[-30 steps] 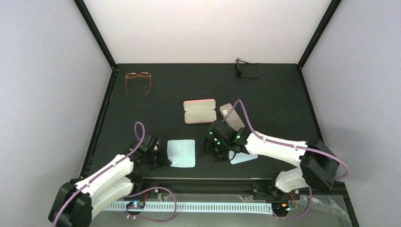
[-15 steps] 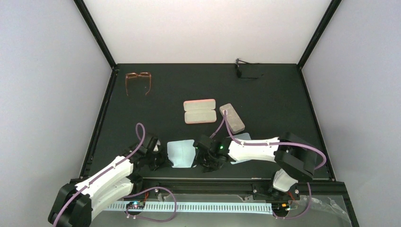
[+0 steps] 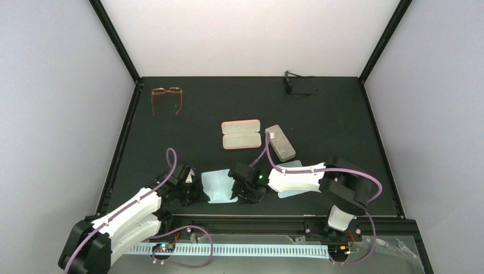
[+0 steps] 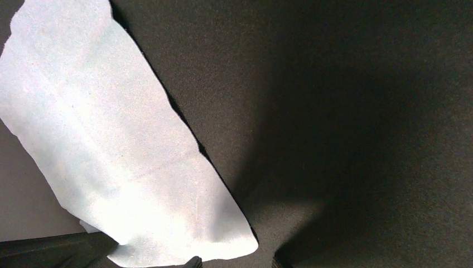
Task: Organize the sunglasses
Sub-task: Fold the glasses cleaning cloth at the center of the board.
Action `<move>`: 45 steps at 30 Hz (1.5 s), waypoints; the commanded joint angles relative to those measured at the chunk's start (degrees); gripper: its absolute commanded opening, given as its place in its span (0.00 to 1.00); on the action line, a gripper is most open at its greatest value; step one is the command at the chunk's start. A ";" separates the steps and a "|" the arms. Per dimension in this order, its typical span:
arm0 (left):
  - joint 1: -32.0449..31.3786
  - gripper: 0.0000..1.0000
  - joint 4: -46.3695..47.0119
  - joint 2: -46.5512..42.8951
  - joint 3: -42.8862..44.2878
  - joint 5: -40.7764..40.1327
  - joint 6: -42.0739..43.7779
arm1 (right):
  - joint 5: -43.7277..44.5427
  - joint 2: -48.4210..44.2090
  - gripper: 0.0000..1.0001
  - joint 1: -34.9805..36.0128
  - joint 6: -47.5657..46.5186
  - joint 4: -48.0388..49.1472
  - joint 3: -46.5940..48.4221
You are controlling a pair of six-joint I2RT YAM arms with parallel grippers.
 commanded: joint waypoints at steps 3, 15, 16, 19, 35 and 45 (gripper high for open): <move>-0.11 0.02 -7.43 1.60 -1.27 -0.72 3.06 | 2.67 3.07 0.32 -0.53 0.33 1.54 -0.92; -0.15 0.01 -8.98 1.26 -0.47 -1.96 4.03 | 2.14 5.02 0.22 -1.68 -4.04 1.35 0.51; -0.11 0.02 -9.09 1.24 -0.46 -2.08 4.10 | 2.00 5.19 0.21 -1.68 -4.26 1.49 0.49; -0.15 0.02 -9.45 1.17 -0.38 -2.43 4.13 | 1.78 5.53 0.14 -1.89 -5.04 1.65 0.45; -0.14 0.02 -9.57 -0.16 0.90 1.07 1.33 | -0.13 1.91 0.01 -2.05 -4.38 -7.36 4.36; -0.15 0.02 -12.36 1.95 6.57 1.30 -0.53 | -1.02 2.04 0.01 -3.28 -4.84 -13.25 11.17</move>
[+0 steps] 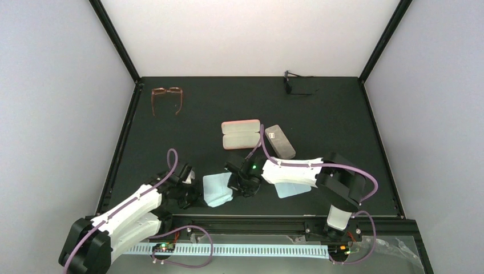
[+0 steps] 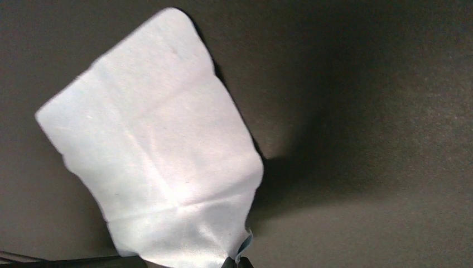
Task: Organize the sunglasses
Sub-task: Fold the glasses cleaning cloth at the center of the board.
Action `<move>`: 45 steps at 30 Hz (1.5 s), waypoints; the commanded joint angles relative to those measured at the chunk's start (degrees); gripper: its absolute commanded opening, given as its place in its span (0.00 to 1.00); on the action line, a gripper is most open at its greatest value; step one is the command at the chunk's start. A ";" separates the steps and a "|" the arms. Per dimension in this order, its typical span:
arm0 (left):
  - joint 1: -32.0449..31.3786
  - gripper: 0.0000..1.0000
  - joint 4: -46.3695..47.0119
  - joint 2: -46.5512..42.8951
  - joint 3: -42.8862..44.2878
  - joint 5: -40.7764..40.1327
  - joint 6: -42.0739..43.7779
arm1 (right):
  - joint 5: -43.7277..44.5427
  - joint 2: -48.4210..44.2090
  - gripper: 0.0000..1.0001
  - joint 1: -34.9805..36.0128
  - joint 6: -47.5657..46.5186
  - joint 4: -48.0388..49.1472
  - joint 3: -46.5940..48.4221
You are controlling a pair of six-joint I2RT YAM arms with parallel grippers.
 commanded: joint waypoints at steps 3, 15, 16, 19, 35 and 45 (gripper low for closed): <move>-0.18 0.02 -3.46 1.86 4.52 -0.49 -1.26 | -0.40 -0.51 0.01 -1.58 0.18 -4.55 3.43; -0.04 0.02 -3.97 5.87 9.57 -1.60 -1.35 | -1.55 0.66 0.01 -3.26 -1.56 -7.06 6.50; -0.05 0.02 -4.12 6.22 10.03 -1.53 -1.59 | -1.70 0.90 0.01 -3.36 -1.64 -7.37 6.77; -0.04 0.02 -4.42 6.89 11.41 -1.39 -2.18 | -2.82 1.85 0.01 -3.55 -1.77 -7.75 7.52; 2.93 0.02 -3.22 13.57 14.58 -2.48 0.03 | -5.01 5.22 0.01 -7.40 -5.89 -8.64 10.61; 4.40 0.02 -1.58 20.21 18.26 -2.80 1.54 | -6.68 8.69 0.01 -9.95 -9.52 -10.32 14.40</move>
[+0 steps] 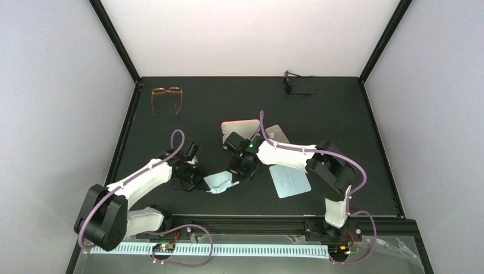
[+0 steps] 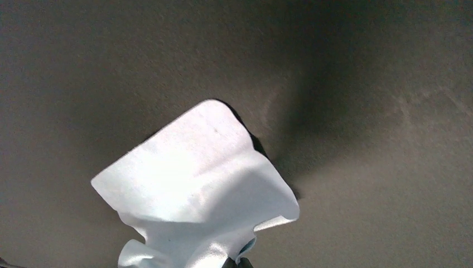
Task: Organize the sunglasses
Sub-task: Fold the glasses cleaning cloth at the center of the board.
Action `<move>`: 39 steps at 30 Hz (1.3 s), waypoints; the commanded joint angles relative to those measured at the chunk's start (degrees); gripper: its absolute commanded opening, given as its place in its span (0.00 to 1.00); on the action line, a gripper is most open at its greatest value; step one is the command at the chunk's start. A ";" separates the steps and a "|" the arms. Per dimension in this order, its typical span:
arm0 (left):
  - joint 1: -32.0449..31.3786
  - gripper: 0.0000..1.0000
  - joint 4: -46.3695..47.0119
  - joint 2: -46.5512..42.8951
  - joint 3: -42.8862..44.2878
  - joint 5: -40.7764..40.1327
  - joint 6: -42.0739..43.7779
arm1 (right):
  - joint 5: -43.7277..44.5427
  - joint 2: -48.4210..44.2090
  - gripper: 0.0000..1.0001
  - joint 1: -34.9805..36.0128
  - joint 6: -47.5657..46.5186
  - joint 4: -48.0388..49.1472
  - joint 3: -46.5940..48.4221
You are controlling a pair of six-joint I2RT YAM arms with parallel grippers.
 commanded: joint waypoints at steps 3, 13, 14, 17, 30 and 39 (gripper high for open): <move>1.74 0.01 0.99 4.14 4.03 -0.75 1.98 | -1.49 2.73 0.01 -1.94 -3.11 -1.86 3.26; 3.96 0.02 1.77 10.69 6.64 -0.26 4.32 | -3.17 6.33 0.01 -3.99 -5.24 -2.83 6.44; 4.01 0.02 1.85 11.22 6.81 -0.18 4.43 | -3.35 6.70 0.01 -4.10 -5.44 -2.95 6.86; 4.27 0.02 1.85 12.47 7.35 -0.13 4.82 | -3.85 7.78 0.01 -4.48 -5.86 -3.37 8.03; 5.65 0.02 1.13 16.85 10.62 -0.06 6.60 | -4.97 10.52 0.09 -6.23 -6.94 -4.51 10.94; 6.78 0.06 -0.10 18.57 12.53 0.09 7.62 | -5.60 11.88 0.14 -7.43 -7.70 -4.33 12.64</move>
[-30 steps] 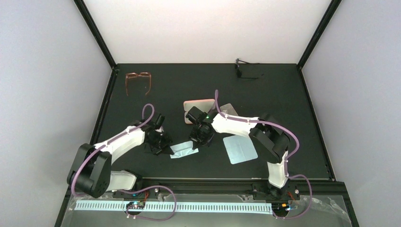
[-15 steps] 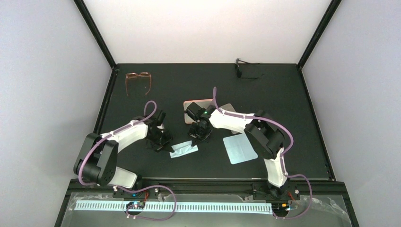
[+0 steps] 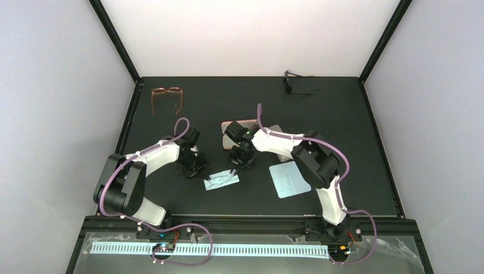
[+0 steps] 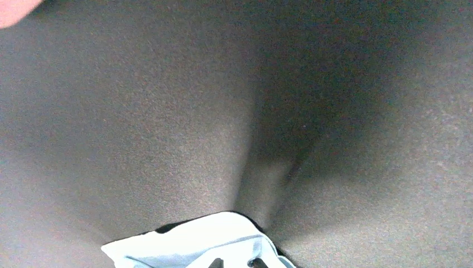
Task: Organize the sunglasses
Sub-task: Fold the glasses cleaning cloth at the center of the board.
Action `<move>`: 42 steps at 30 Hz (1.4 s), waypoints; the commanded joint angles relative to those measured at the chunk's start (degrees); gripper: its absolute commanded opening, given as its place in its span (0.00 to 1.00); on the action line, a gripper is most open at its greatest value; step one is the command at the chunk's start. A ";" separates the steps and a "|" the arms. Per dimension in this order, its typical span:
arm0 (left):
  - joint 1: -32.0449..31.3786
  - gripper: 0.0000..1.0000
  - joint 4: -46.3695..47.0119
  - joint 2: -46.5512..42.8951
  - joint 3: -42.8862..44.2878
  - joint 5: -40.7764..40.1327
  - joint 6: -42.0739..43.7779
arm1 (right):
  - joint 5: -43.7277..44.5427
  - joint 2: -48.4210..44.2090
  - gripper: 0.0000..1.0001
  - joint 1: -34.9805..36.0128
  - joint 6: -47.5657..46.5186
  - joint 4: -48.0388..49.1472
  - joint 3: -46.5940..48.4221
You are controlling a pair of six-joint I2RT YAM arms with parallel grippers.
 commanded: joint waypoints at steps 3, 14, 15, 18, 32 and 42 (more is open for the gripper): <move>1.23 0.11 -1.60 1.09 3.16 0.15 1.78 | -0.80 1.27 0.15 -1.40 -1.05 -0.82 3.23; 3.10 0.32 -4.72 1.09 7.41 -1.89 5.61 | -1.28 3.82 0.15 -3.12 -3.42 -1.53 8.06; 3.10 0.33 -5.41 0.80 7.98 -2.55 6.39 | -1.51 4.01 0.15 -3.43 -4.03 -1.41 8.50; 3.10 0.39 -6.82 -1.07 8.65 -3.70 8.91 | -1.57 3.87 0.15 -4.17 -6.97 -1.90 10.19; 3.01 0.48 -8.91 -15.93 -0.68 -3.73 16.21 | -1.33 -13.56 0.29 -4.53 -19.09 3.18 -5.79; 2.93 0.51 -11.44 -25.09 -1.64 -1.39 17.41 | 0.38 -22.77 0.64 -1.95 -9.33 7.60 -19.54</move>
